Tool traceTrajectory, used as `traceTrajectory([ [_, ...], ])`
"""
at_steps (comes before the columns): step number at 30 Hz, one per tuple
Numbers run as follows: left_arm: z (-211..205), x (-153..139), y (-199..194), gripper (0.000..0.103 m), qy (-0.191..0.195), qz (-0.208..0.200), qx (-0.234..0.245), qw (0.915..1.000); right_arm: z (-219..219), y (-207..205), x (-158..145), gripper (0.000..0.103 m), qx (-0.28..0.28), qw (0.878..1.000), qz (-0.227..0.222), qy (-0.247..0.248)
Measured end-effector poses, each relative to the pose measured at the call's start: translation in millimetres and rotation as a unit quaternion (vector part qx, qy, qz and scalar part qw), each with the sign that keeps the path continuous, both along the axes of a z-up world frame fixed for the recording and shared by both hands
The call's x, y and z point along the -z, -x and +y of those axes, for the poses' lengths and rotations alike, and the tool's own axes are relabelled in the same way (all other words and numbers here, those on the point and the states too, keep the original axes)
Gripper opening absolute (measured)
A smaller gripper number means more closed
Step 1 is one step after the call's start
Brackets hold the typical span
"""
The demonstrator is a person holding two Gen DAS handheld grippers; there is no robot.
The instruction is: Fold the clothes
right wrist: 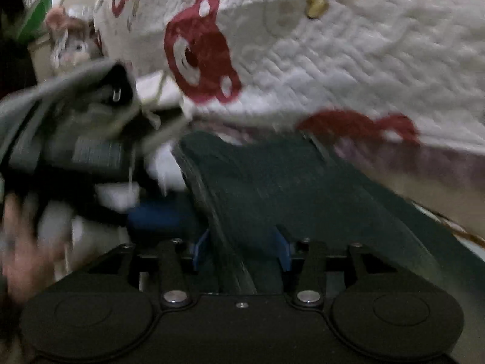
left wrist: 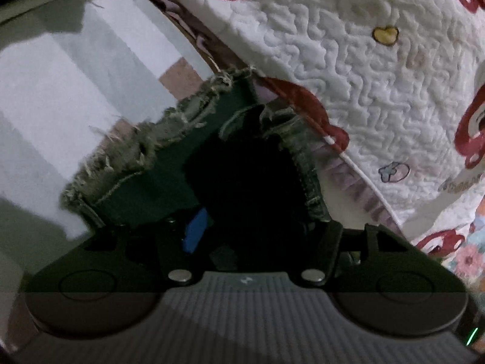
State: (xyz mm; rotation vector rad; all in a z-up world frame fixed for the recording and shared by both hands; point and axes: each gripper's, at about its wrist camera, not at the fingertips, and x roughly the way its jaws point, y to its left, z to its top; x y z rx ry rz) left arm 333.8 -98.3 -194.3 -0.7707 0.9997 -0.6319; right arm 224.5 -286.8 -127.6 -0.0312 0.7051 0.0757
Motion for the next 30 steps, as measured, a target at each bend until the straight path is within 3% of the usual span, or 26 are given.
traceTrajectory([
  [2, -1, 0, 0, 0.064, -0.009, -0.005, 0.014, 0.9999, -6, 41, 7, 0.051, 0.052, 0.998, 0.017, 0.043],
  [6, -4, -4, 5, 0.065, -0.014, 0.006, 0.037, 0.9992, -41, 119, 10, 0.054, 0.172, 0.983, 0.032, 0.064],
  [9, 5, -20, 9, 0.065, 0.014, -0.012, 0.028, 0.9994, -66, 151, 11, 0.055, 0.217, 0.970, 0.052, 0.096],
  [11, 11, -34, 13, 0.069, 0.009, -0.040, 0.028, 0.9988, -80, 164, 10, 0.055, 0.237, 0.964, 0.065, 0.105],
  [13, 12, -42, 18, 0.076, -0.014, -0.063, 0.035, 0.9973, -89, 176, 9, 0.060, 0.249, 0.960, 0.065, 0.114],
  [19, -10, -30, 10, 0.076, -0.028, -0.045, 0.016, 0.9985, -89, 188, 17, 0.061, 0.234, 0.958, 0.075, 0.149],
  [25, -39, -16, -4, 0.076, -0.062, -0.047, -0.024, 0.9967, -91, 205, 19, 0.061, 0.237, 0.958, 0.060, 0.146],
  [28, -51, -12, -10, 0.076, -0.068, -0.048, -0.013, 0.9965, -92, 214, 21, 0.061, 0.239, 0.959, 0.052, 0.145],
  [30, -58, -7, -13, 0.077, -0.078, -0.047, -0.008, 0.9958, -99, 219, 19, 0.061, 0.251, 0.960, 0.044, 0.117],
])
